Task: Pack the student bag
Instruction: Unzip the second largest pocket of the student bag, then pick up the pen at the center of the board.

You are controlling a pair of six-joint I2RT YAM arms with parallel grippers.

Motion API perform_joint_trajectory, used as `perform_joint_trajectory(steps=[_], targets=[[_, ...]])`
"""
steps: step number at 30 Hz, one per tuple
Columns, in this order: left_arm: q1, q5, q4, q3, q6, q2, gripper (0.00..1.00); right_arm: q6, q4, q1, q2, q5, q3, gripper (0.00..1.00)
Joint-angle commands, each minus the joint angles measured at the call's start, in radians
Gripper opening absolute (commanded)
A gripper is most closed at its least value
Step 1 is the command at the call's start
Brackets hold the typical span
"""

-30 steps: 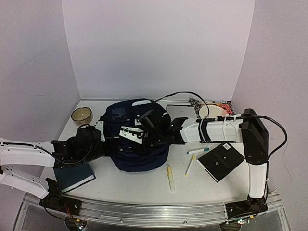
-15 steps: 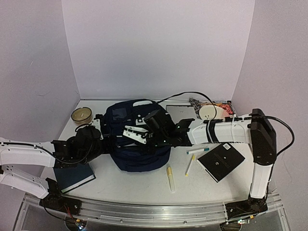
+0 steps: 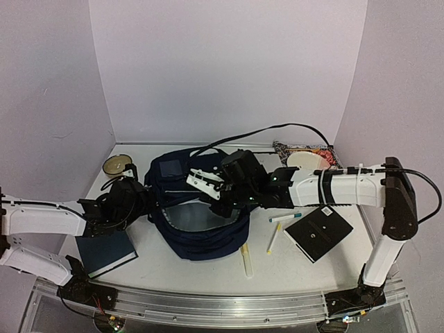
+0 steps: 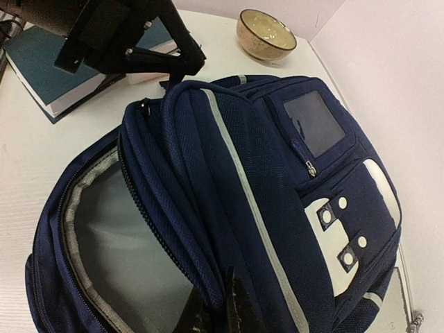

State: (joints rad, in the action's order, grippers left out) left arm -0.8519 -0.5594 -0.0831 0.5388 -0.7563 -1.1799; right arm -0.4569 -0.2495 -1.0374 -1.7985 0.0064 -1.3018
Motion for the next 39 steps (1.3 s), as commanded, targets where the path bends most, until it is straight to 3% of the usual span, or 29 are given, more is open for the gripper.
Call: perform_joint_trajectory(steps=[1, 6, 14, 23, 31, 39], targets=[[0.035, -0.044, -0.013, 0.003, 0.014, -0.042, 0.00, 0.090, -0.030, 0.011, 0.058, 0.022, -0.039, 0.00], [0.073, -0.012, -0.019, 0.027, 0.021, -0.078, 0.01, 0.136, -0.033, 0.011, 0.026, 0.098, -0.084, 0.00], [0.108, 0.021, 0.026, 0.081, 0.062, -0.078, 0.37, 0.188, -0.037, 0.013, -0.054, 0.314, -0.166, 0.00], [0.232, 0.075, 0.186, 0.148, 0.058, -0.102, 0.61, 0.220, -0.037, 0.015, -0.095, 0.344, -0.204, 0.00], [0.402, 0.200, 0.335, 0.255, 0.108, -0.241, 0.67, 0.266, -0.037, 0.015, -0.092, 0.305, -0.191, 0.00], [0.444, 0.218, 0.473, 0.347, 0.127, -0.399, 0.63, 0.305, -0.037, 0.015, -0.078, 0.269, -0.178, 0.00]])
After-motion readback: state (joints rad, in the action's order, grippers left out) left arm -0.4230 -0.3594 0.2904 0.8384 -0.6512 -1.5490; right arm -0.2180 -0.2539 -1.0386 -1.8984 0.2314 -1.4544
